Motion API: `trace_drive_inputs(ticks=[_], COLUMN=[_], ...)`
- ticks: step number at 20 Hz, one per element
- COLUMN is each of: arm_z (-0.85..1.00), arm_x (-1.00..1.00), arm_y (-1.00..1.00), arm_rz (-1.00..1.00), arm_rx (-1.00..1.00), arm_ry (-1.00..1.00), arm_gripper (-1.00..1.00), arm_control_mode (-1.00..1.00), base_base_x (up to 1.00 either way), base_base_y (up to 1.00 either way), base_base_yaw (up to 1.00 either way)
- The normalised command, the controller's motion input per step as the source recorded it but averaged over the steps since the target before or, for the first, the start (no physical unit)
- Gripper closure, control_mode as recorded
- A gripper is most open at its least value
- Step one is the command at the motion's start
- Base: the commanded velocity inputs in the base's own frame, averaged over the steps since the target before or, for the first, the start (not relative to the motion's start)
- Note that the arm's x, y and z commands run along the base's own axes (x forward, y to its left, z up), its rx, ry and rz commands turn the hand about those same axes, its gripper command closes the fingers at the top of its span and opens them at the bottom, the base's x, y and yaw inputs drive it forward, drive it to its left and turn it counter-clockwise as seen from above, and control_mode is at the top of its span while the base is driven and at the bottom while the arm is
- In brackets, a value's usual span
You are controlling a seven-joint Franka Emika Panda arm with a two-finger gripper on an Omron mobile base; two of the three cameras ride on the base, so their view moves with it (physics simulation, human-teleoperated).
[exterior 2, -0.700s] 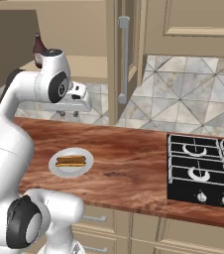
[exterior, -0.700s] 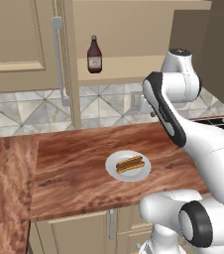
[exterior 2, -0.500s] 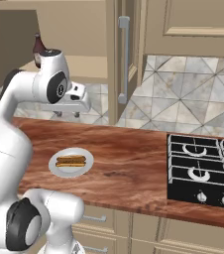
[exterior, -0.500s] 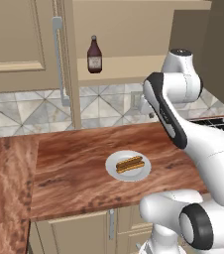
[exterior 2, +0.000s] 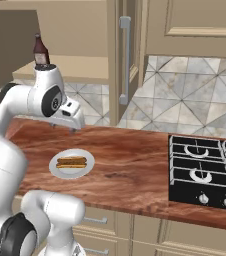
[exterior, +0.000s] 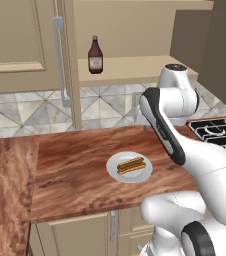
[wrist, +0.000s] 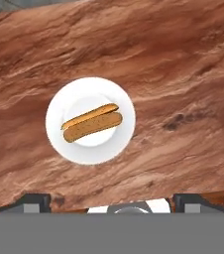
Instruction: Move the hot dog bun to the plate on the dining table and place the condiment next to that plate. Then navigate to the fridge and take the sausage and place it on the plate as well.
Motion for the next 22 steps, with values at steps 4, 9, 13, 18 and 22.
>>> trace_drive_inputs(ticks=[4,9,13,18,22], arm_z=[-0.78,-0.66,-0.51,-0.57,-0.53], arm_x=[0.00,0.38,0.62,0.63,0.37], arm_y=[0.11,0.18,0.08,0.00,-0.01], arm_rz=[-0.44,-0.43,-0.36,-0.18,-0.07], arm_rx=[0.26,0.10,0.00,0.09,0.12], arm_ry=[0.00,-0.01,0.00,0.09,0.10], arm_gripper=[-1.00,-1.00,-1.00,-1.00,-1.00], arm_control_mode=[-1.00,-1.00,-1.00,-1.00,-1.00], base_base_x=[0.00,0.00,0.00,0.00,0.00], base_base_y=[0.00,0.00,0.00,0.00,0.00], base_base_yaw=[0.00,0.00,0.00,0.00,0.00])
